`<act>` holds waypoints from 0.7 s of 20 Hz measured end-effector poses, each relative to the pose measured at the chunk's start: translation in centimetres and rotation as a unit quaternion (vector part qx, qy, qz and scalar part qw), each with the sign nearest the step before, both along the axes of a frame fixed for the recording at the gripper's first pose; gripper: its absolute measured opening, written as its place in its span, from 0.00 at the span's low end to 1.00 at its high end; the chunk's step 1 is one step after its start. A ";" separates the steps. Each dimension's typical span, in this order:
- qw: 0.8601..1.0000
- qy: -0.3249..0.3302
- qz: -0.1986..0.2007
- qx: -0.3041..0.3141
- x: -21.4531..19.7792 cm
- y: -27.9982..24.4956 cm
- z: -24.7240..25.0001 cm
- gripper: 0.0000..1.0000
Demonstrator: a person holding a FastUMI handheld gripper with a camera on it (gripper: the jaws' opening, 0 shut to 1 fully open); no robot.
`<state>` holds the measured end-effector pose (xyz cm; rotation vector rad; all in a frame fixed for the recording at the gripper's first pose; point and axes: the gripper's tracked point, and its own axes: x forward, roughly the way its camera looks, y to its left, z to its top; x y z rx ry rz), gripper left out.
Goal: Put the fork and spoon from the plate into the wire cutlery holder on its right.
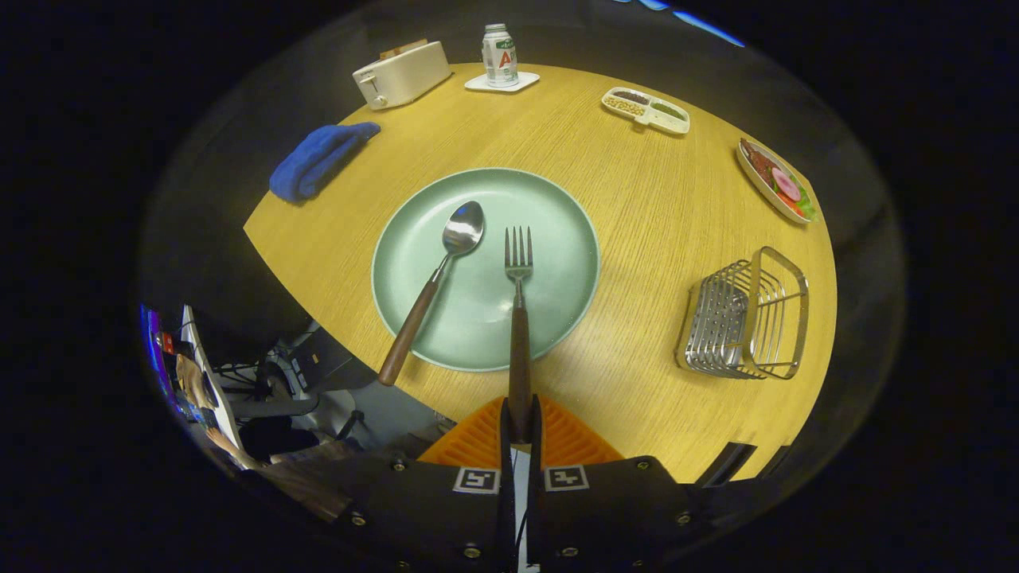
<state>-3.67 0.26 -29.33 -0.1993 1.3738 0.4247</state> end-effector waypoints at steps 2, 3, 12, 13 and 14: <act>1.000 0.003 -0.002 0.001 0.7 -0.8 0.9 0.06; 1.000 0.003 -0.003 -0.001 0.8 -1.2 1.0 0.06; 0.999 0.013 -0.044 0.016 1.8 -8.2 10.4 0.06; 0.999 0.011 -0.048 0.004 1.8 -9.9 11.4 0.06; 0.999 0.012 -0.049 -0.010 1.8 -11.7 12.3 0.06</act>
